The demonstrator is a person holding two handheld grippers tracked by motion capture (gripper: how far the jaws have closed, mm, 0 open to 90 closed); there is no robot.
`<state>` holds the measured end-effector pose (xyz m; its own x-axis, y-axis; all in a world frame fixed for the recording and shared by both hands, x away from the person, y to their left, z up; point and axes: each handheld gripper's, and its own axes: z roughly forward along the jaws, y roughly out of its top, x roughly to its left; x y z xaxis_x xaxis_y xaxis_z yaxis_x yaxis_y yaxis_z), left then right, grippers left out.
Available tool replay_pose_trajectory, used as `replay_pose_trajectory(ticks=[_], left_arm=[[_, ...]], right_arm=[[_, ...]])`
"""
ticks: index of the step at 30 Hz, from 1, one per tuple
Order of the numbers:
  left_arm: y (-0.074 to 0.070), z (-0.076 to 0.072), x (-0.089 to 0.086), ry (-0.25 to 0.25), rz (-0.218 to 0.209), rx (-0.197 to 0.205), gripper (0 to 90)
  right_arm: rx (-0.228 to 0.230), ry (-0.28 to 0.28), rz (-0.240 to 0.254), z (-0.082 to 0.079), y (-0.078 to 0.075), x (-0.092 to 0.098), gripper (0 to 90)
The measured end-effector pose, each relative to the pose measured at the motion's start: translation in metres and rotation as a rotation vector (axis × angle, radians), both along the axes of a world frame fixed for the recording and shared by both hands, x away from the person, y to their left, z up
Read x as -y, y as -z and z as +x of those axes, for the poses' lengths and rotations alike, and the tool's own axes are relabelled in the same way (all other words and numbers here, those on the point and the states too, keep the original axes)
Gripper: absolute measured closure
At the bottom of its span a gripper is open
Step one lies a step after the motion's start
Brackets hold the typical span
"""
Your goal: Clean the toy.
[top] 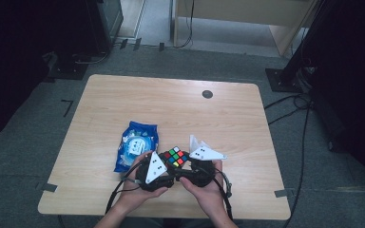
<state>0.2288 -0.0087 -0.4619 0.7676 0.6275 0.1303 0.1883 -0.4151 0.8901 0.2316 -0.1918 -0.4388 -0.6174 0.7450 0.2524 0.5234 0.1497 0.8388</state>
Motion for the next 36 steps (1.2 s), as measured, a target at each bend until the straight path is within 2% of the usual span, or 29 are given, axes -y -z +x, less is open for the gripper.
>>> replay_pose_trajectory(ticks=[2,4,6,7,8,9,10,11,14,16,18,19,20,21,23,25,26,30,34,36], left_arm=[[-0.001,0.0,-0.001,-0.003,0.002,0.001,34.0],[-0.003,0.006,-0.007,-0.028,0.003,-0.029,34.1],[-0.003,0.014,-0.016,-0.06,-0.025,-0.068,34.1],[-0.003,0.014,-0.016,-0.06,-0.025,-0.068,34.1],[-0.005,0.022,-0.028,-0.1,-0.068,-0.103,34.1],[-0.005,0.022,-0.028,-0.1,-0.068,-0.103,34.1],[-0.008,0.028,-0.039,-0.136,-0.12,-0.131,34.2],[-0.009,0.03,-0.043,-0.147,-0.139,-0.136,34.1],[-0.013,0.031,-0.049,-0.154,-0.186,-0.151,34.1],[-0.014,0.029,-0.047,-0.147,-0.197,-0.154,34.1],[-0.015,0.028,-0.043,-0.132,-0.203,-0.163,34.1],[-0.015,0.028,-0.043,-0.132,-0.203,-0.163,34.1],[-0.015,0.026,-0.04,-0.122,-0.209,-0.17,34.1],[-0.015,0.024,-0.036,-0.103,-0.211,-0.176,34.1],[-0.015,0.022,-0.032,-0.089,-0.213,-0.18,34.1],[-0.015,0.021,-0.03,-0.078,-0.219,-0.186,34.1],[-0.016,0.021,-0.029,-0.073,-0.224,-0.189,34.1],[-0.016,0.021,-0.029,-0.062,-0.225,-0.197,34.0],[-0.017,0.022,-0.028,-0.045,-0.18,-0.219,33.7],[-0.018,0.023,-0.027,-0.04,-0.174,-0.238,33.5]], right_arm=[[0.007,-0.016,0.033,0.001,-0.002,0.002,34.3],[0.02,-0.022,0.1,0.002,-0.004,0.009,33.9],[0.034,-0.019,0.157,0.003,-0.007,0.019,32.4],[0.047,-0.008,0.173,0.004,-0.008,0.024,32.4],[0.06,0.005,0.183,0.004,-0.008,0.028,32.7],[0.076,0.017,0.185,0.004,-0.006,0.033,33.1],[0.088,0.022,0.177,0.004,-0.003,0.035,33.1],[0.088,0.023,0.162,0.005,0.002,0.036,33.1],[0.056,-0.022,0.141,0.009,0.019,0.029,30.9],[0.04,-0.059,0.143,0.009,0.028,0.018,28.7],[0.061,-0.083,0.13,0.005,0.031,0.003,26.0],[0.061,-0.083,0.13,0.005,0.031,0.003,26.0],[0.087,-0.08,0.111,0.002,0.031,-0.003,25.9],[0.132,-0.063,0.08,-0.003,0.031,-0.014,25.5],[0.149,-0.042,0.064,-0.004,0.031,-0.02,24.5],[0.151,-0.026,0.067,-0.004,0.033,-0.02,27.0],[0.151,-0.018,0.065,-0.004,0.034,-0.019,32.7],[0.184,-0.019,0.054,-0.005,0.036,-0.016,34.2],[0.235,-0.032,-0.021,-0.007,0.036,-0.016,34.4],[0.273,-0.041,-0.065,-0.008,0.038,-0.016,34.5]])
